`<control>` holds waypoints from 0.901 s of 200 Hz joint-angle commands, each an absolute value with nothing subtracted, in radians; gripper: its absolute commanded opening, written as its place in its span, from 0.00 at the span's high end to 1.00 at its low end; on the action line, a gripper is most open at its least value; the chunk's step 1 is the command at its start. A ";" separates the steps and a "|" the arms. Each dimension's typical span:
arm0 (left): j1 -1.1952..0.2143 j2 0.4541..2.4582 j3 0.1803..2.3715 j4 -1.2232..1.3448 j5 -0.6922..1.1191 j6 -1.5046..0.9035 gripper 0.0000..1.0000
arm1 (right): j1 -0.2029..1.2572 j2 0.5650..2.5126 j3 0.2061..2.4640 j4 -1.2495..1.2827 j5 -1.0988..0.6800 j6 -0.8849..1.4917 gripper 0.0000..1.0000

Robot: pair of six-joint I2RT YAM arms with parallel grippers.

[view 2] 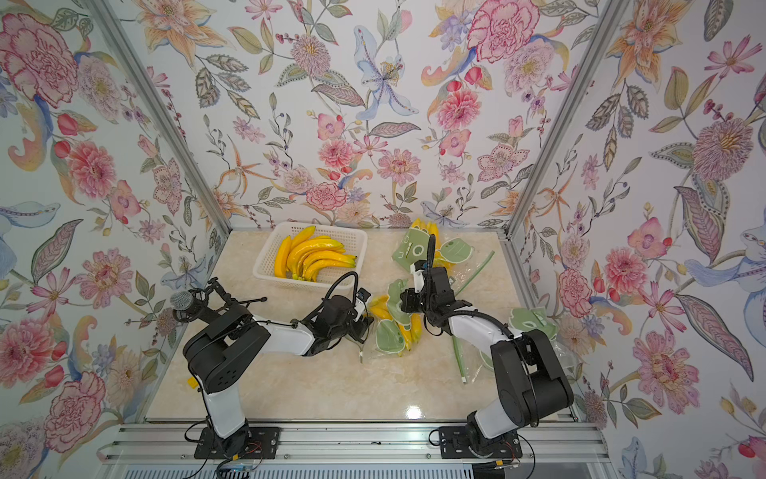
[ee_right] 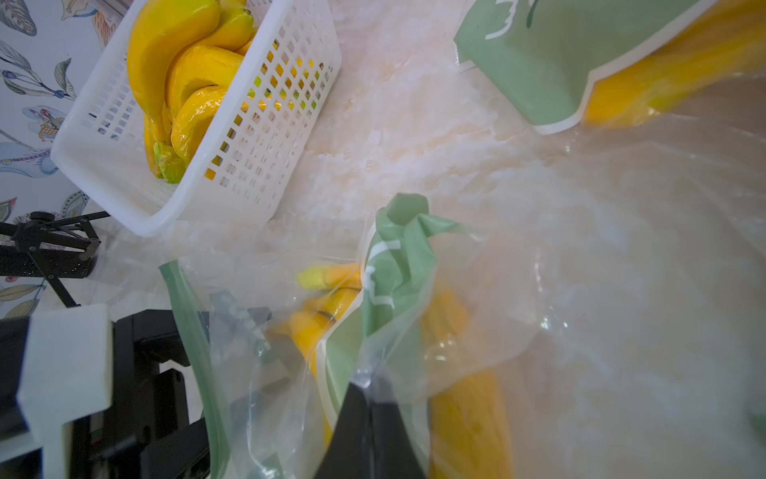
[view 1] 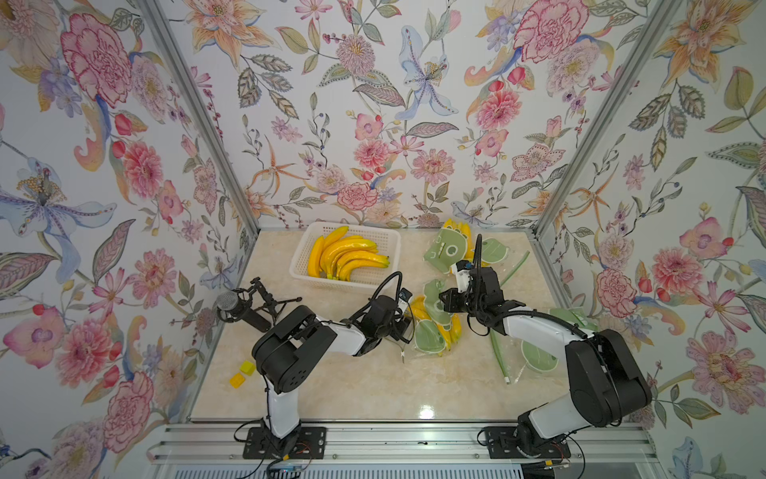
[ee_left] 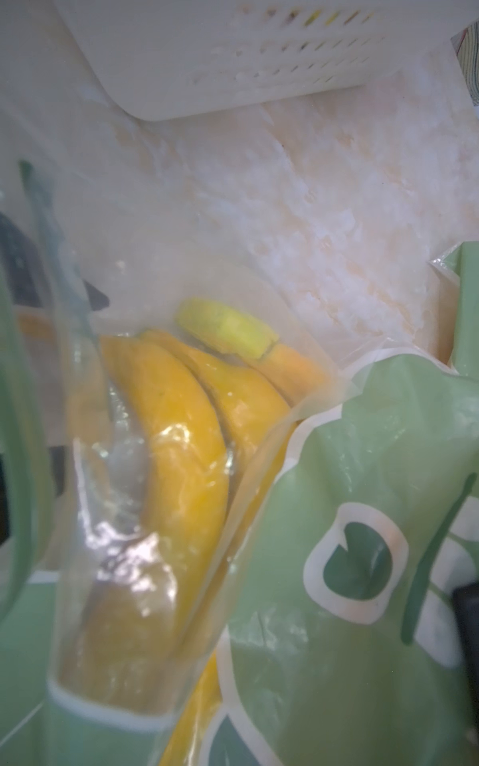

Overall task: Open the zip-top bag and take out the banana
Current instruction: Pick up the banana from the zipper food storage bag.

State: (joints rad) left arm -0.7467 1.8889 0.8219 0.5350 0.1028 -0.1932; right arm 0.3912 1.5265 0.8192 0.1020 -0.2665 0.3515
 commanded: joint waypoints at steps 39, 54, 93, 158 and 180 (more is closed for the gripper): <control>-0.717 1.973 0.903 0.474 0.174 -0.134 0.65 | 0.410 1.543 0.825 0.119 -0.300 0.324 1.00; -0.718 1.971 0.899 0.463 0.184 -0.130 0.73 | 0.404 1.539 0.824 0.112 -0.281 0.325 1.00; -0.721 1.894 0.813 0.493 0.152 -0.158 0.91 | 0.360 1.521 0.807 0.107 -0.248 0.358 1.00; -0.756 1.776 0.716 0.479 0.034 -0.196 1.00 | 0.333 1.474 0.783 0.106 -0.189 0.371 1.00; -0.765 1.728 0.676 0.476 0.000 -0.218 1.00 | 0.314 1.456 0.765 0.105 -0.174 0.376 1.00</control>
